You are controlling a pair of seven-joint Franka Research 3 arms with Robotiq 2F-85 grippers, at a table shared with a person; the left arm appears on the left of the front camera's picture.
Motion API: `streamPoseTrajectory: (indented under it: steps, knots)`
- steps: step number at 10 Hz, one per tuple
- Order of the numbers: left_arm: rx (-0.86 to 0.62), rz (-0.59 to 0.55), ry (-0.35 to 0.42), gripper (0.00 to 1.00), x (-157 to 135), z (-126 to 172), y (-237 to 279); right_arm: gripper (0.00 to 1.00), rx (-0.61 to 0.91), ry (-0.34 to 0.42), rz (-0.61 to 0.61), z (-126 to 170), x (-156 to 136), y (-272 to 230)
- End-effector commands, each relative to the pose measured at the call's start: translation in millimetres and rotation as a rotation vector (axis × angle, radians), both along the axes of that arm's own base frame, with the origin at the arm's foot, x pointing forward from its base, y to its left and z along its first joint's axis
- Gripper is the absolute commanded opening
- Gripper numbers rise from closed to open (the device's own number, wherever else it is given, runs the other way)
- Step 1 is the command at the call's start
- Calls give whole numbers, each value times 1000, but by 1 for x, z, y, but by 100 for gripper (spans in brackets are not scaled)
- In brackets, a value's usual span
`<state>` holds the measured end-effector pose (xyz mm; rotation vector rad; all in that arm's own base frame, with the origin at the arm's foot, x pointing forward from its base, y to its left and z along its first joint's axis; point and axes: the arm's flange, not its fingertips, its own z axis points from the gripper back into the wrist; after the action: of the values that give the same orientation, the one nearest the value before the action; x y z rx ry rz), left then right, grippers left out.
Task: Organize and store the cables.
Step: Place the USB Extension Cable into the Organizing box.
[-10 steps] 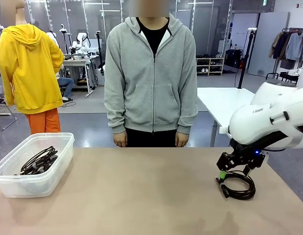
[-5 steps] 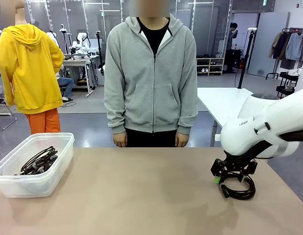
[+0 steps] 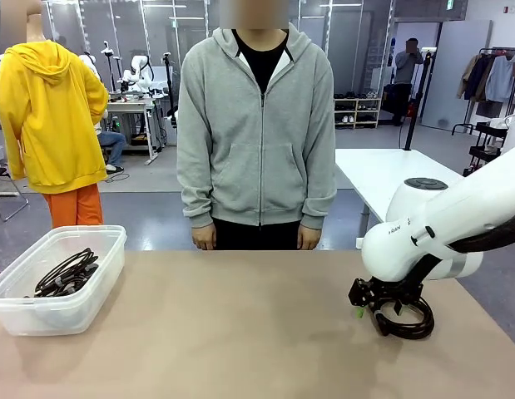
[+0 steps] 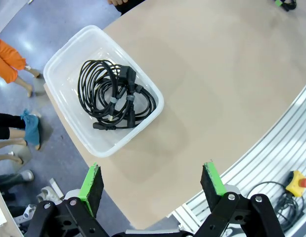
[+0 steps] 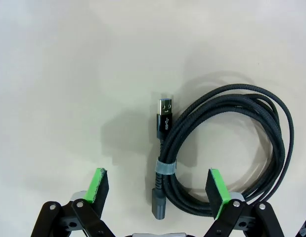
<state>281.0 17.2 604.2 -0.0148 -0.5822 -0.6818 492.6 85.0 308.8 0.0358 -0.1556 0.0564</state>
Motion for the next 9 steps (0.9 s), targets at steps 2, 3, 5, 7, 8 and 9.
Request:
streamPoseTrajectory:
  steps: [2, 3, 5, 7, 8, 9]
  knots:
    - [10, 23, 6, 100, -2, 3, 0, 100, -35, -38, -56, -10, 12, 13]
    - [10, 23, 6, 100, -2, 3, 0, 100, -23, -25, -59, -11, 14, 13]
    - [10, 23, 6, 100, -2, 3, 0, 58, -27, -28, -69, -13, 16, 12]
    - [10, 23, 6, 100, -2, 3, 0, 0, -34, -29, -72, -11, 15, 11]
    - [10, 23, 6, 100, -2, 3, 0, 0, -37, -27, -74, -13, 15, 10]
    - [10, 23, 6, 100, -2, 3, 0, 0, -41, -27, -77, -14, 15, 9]
